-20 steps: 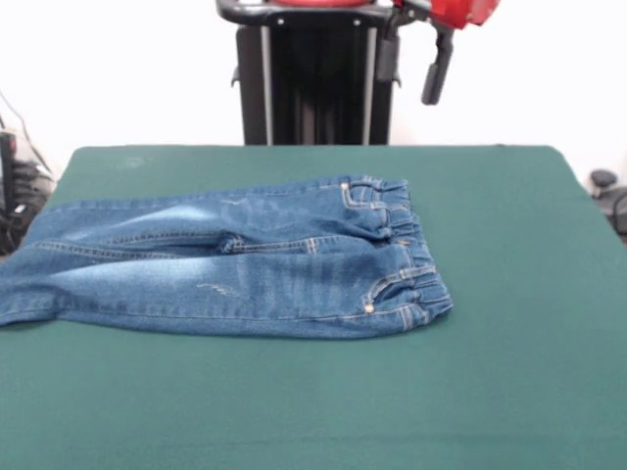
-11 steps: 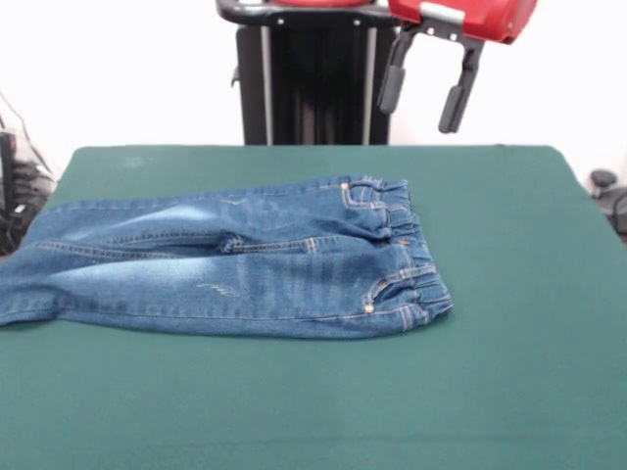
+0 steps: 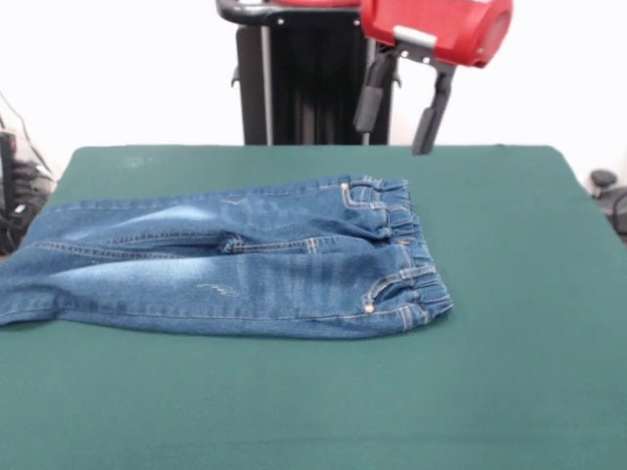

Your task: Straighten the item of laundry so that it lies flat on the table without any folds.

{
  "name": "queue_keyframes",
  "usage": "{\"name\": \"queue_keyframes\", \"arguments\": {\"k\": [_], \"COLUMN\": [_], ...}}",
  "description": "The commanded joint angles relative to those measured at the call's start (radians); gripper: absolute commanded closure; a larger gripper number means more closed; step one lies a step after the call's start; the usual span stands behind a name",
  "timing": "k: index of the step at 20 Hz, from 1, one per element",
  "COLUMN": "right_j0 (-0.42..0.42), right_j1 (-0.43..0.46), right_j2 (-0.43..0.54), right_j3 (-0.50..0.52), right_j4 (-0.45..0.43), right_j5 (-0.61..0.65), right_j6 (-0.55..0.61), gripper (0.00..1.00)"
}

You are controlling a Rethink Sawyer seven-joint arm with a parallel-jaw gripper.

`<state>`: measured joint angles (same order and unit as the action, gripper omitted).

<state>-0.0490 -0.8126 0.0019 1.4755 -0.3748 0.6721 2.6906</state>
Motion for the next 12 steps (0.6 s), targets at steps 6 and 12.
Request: {"name": "queue_keyframes", "arguments": {"k": [6, 12], "right_j0": [-0.048, -0.071], "right_j1": [0.096, 0.136], "right_j2": [0.114, 0.143], "right_j3": [0.09, 0.108], "right_j4": [0.07, 0.102], "right_j5": [-0.039, -0.067], "right_j6": [-0.033, -0.029], "gripper": [0.0, 0.0]}}
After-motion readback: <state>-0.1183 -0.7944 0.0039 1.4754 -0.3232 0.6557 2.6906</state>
